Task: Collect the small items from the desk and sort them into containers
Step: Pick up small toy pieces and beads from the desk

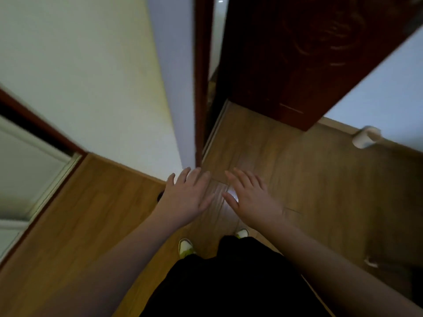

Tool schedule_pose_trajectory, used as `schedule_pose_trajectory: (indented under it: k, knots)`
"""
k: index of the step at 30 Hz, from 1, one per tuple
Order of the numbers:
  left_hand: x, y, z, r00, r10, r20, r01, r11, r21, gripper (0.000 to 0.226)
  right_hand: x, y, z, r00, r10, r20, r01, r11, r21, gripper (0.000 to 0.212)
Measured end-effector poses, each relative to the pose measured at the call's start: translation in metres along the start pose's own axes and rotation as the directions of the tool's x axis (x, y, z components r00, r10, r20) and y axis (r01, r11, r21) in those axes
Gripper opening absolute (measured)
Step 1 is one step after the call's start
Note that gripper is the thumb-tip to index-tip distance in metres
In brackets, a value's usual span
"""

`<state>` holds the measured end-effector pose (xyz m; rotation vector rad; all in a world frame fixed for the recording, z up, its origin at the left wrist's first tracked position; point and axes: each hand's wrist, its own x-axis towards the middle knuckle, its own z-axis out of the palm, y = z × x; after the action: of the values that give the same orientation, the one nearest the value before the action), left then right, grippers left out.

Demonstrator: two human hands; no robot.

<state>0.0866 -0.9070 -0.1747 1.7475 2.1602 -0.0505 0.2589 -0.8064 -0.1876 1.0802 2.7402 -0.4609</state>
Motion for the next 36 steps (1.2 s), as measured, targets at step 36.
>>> schedule_pose_trajectory:
  k: [36]
  knots:
    - [0.295,0.623,-0.001,0.438,0.871,0.221,-0.891,0.388,0.237,0.068,-0.256,0.499,-0.088,0.385,0.902,-0.198,-0.832,0.432,0.348,0.063]
